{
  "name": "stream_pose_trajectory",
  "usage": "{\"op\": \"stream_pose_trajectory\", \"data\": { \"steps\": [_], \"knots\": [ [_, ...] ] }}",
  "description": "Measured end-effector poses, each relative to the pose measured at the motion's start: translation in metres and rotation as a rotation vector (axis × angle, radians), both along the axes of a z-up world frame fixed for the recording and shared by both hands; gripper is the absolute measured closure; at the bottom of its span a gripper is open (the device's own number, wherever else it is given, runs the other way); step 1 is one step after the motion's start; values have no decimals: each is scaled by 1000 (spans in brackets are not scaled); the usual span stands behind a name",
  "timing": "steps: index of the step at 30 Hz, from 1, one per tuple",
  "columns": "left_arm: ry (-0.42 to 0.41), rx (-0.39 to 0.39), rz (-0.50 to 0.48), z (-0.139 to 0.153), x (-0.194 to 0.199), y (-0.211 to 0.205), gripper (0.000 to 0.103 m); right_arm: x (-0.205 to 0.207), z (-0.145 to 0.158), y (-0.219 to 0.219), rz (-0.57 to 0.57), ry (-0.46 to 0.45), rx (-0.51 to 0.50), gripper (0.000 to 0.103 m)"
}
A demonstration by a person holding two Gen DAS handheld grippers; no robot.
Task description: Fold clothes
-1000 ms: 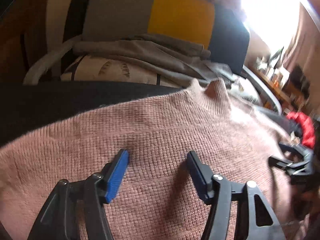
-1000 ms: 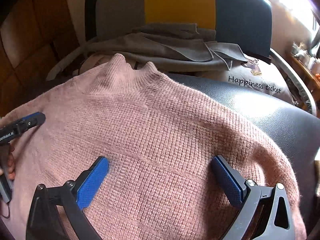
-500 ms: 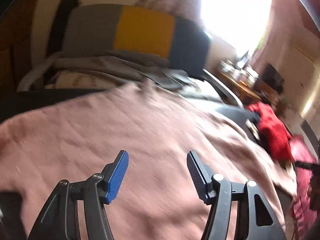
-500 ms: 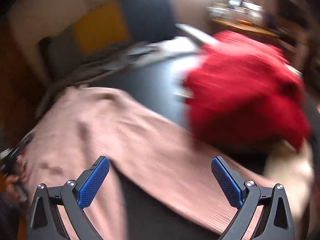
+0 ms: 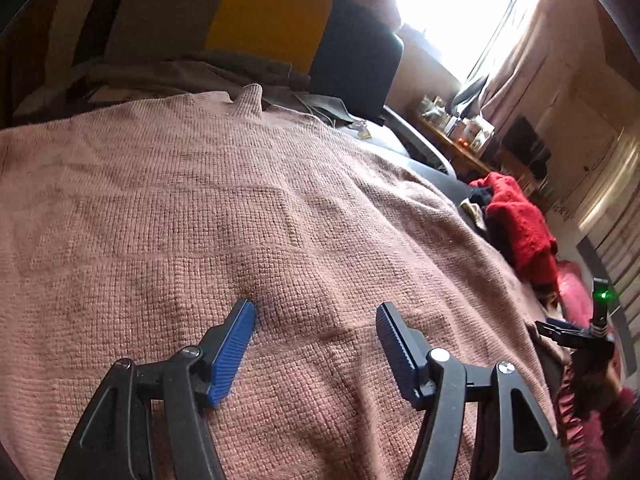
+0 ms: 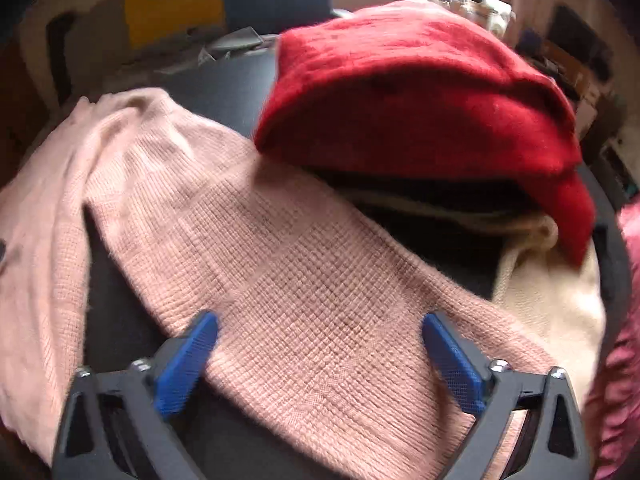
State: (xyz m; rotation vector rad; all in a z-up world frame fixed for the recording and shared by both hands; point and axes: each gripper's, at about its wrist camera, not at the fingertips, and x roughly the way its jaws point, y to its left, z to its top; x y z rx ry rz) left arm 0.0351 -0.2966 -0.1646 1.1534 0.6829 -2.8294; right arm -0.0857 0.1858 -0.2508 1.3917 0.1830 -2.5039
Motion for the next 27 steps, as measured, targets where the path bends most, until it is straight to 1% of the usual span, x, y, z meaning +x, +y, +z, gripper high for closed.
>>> {"op": "stream_pose_trajectory", "data": {
  "steps": [1,3,6,7,8,9,10,11,12,13,15,18,21,23,25,27],
  "knots": [
    [6,13,0,-1,1,-2,39,1,-1,3,-15,15,-23,0],
    [17,38,2,-2,2,-6,39,3,0,1,-6,22,-11,0],
    [32,73,5,-4,3,-10,39,-1,4,-2,-14,-14,4,0],
    [37,87,7,-4,3,-12,39,-4,6,-4,-11,-35,16,1],
    [44,103,9,-5,4,-13,39,-5,8,-7,-11,-42,21,4],
    [50,119,10,-5,4,-15,39,-3,12,-11,12,-33,27,13],
    [55,131,12,-6,5,-17,39,-1,15,-15,35,-25,32,27],
    [58,139,13,-6,5,-18,39,1,19,-20,62,-20,33,38],
    [61,146,13,-7,6,-19,39,3,23,-26,86,-16,50,69],
    [65,153,13,-7,6,-20,39,4,28,-33,110,-12,68,92],
    [71,169,13,-7,7,-22,39,10,29,-54,173,16,196,92],
    [83,195,14,-9,8,-25,39,19,36,-84,274,92,425,92],
    [90,212,14,-9,9,-26,39,26,69,-109,365,228,629,92],
    [93,219,14,-9,9,-27,39,24,91,-109,391,295,730,92],
    [96,223,14,-9,9,-28,39,15,118,-111,405,367,841,92],
    [98,227,14,-10,10,-29,39,6,144,-112,380,433,912,92]
  ]
}}
